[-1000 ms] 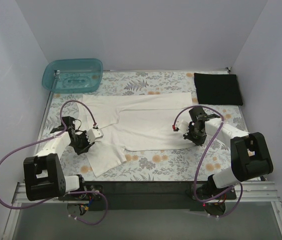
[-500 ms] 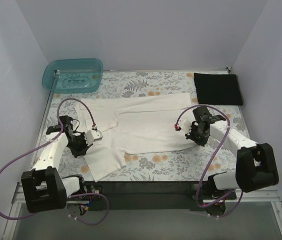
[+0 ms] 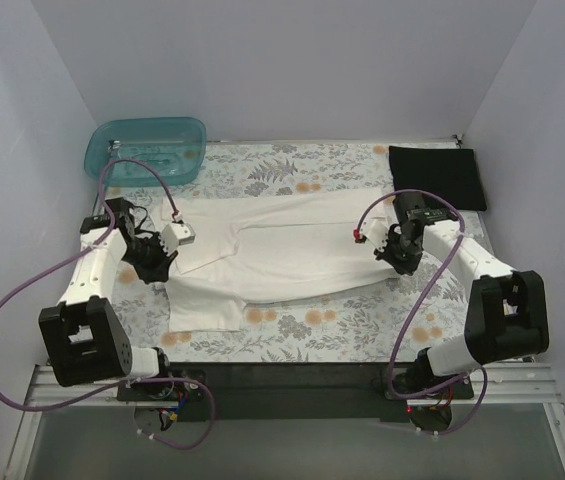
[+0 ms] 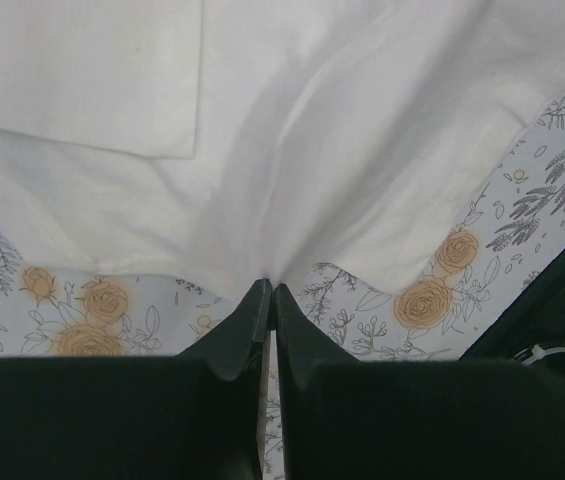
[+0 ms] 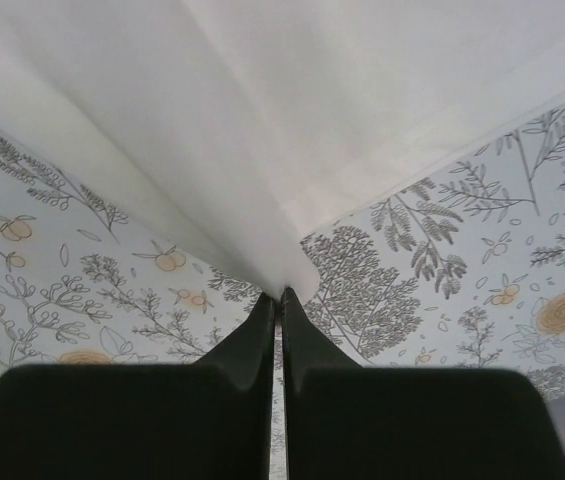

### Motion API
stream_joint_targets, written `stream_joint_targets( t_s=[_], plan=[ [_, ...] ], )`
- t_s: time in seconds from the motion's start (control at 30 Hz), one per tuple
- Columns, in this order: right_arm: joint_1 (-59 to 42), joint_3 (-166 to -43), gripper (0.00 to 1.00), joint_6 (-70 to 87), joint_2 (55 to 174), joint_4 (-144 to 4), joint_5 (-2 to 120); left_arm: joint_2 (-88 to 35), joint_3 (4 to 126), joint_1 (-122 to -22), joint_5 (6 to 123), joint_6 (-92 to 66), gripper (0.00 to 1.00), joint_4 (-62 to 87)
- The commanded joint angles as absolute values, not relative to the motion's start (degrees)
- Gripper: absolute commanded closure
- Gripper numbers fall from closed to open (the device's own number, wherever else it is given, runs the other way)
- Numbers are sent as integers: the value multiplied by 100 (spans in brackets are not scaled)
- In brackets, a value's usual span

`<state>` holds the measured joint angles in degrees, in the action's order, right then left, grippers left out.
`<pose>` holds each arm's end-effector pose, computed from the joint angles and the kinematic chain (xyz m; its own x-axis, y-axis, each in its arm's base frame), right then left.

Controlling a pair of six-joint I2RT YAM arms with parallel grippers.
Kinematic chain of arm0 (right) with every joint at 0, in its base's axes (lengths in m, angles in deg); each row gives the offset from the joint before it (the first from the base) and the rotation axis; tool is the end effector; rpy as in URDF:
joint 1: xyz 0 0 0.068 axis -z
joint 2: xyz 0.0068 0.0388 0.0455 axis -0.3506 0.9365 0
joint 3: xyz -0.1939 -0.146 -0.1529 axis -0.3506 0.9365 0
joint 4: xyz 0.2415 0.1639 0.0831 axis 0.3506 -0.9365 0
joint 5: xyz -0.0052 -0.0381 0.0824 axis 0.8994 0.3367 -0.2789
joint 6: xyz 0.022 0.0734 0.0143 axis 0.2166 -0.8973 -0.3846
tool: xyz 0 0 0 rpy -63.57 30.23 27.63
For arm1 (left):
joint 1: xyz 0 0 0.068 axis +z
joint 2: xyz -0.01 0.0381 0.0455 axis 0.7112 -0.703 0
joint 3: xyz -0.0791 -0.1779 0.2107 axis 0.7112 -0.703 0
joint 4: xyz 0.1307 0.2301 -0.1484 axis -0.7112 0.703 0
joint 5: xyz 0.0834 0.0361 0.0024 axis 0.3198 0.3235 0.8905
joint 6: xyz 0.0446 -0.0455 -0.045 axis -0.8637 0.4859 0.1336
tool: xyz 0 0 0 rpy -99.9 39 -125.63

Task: Fold and stack the t-shirts
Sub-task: Fold the tshirt

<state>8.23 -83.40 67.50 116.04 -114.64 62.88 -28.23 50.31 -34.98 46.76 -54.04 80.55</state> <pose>0.3004 0.0698 0.1721 -0.3953 -0.8915 -0.2213 -0.8797 0.4368 -0.1880 0.2632 0.0182 0.2104 -0.9164 0.2817 -0.2842 0.3718 0.8622 -0.3442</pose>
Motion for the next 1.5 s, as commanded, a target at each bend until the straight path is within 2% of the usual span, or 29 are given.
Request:
stream_joint_targets(
  t_s=[0.0, 0.63, 1.47],
  plan=[
    [892, -8905, 99, 6935, 11863, -11595, 6182, -3046, 5475, -3470, 4418, -5215, 100, 7904],
    [1112, -10374, 99, 7146, 13472, -11727, 6147, -4849, 7312, -3470, 4321, -4723, 100, 7729],
    [1226, -11077, 99, 7102, 14105, -11841, 6121, -5772, 8006, -3637, 4462, -4468, 100, 7386]
  ],
)
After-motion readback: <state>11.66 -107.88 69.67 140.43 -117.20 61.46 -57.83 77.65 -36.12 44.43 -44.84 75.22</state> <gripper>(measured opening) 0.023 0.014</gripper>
